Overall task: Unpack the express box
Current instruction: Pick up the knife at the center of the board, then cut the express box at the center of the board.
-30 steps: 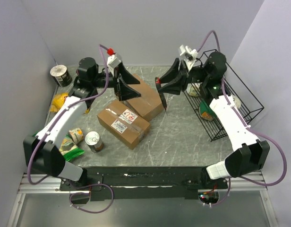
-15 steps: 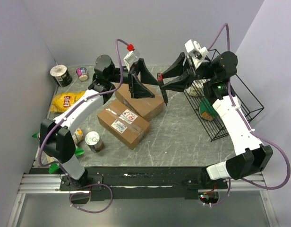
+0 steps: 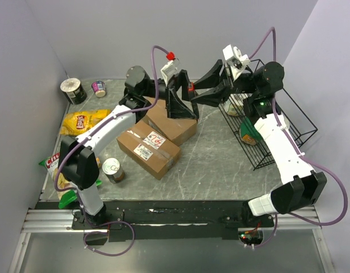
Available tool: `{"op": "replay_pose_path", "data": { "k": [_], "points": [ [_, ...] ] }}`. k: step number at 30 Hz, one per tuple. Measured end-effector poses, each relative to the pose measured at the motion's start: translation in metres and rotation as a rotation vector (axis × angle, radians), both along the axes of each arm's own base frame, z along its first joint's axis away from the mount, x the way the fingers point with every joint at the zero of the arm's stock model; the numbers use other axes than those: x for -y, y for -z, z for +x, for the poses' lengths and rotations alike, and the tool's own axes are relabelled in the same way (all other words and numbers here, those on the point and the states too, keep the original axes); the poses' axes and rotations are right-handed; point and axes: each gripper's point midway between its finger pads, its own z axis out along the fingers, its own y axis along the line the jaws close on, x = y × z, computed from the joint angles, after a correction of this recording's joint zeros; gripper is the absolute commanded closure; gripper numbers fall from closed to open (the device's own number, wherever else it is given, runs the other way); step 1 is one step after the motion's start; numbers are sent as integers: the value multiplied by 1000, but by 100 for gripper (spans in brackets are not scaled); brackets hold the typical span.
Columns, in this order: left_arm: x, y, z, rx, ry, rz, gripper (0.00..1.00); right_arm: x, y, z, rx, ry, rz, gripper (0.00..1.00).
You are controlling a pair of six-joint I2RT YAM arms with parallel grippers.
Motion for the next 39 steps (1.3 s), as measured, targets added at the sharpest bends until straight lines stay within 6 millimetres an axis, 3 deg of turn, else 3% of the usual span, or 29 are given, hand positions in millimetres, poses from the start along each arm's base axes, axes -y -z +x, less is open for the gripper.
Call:
{"op": "replay_pose_path", "data": {
  "k": [4, 10, 11, 12, 16, 19, 21, 22, 26, 27, 35, 39],
  "points": [
    [7, 10, 1, -27, 23, 18, 31, -1, 0, 5, 0, 15, 9, 100],
    [7, 10, -3, -21, 71, 31, 81, -2, -1, 13, 11, 39, 23, 100],
    [6, 9, -6, 21, 93, 23, 93, -1, -1, 16, -7, 53, 27, 97],
    [5, 8, -6, 30, 97, 20, 98, -1, -2, 18, -15, 62, 30, 94],
    [5, 11, -3, 34, 109, 23, 99, -1, -1, 20, -29, 73, 30, 75],
    [4, 14, -3, 25, 113, 31, 99, 1, 2, 23, -43, 82, 26, 73],
    [3, 14, -1, 21, 111, 34, 99, 3, 4, 25, -45, 91, 24, 66],
    [3, 15, 0, 16, 108, 37, 99, 3, 6, 26, -49, 95, 24, 49],
    [0, 22, 3, -14, 107, 57, 99, 8, 12, 29, -53, 114, 20, 28],
    [-1, 24, 4, -18, 106, 60, 99, 9, 14, 30, -56, 119, 18, 1],
    [-16, 60, 24, -123, 45, 124, 99, 28, 16, 39, -82, 174, 7, 0],
    [-17, 87, 55, -116, -115, 186, 99, 53, 5, 65, -161, 383, 16, 0]
  ]
}}
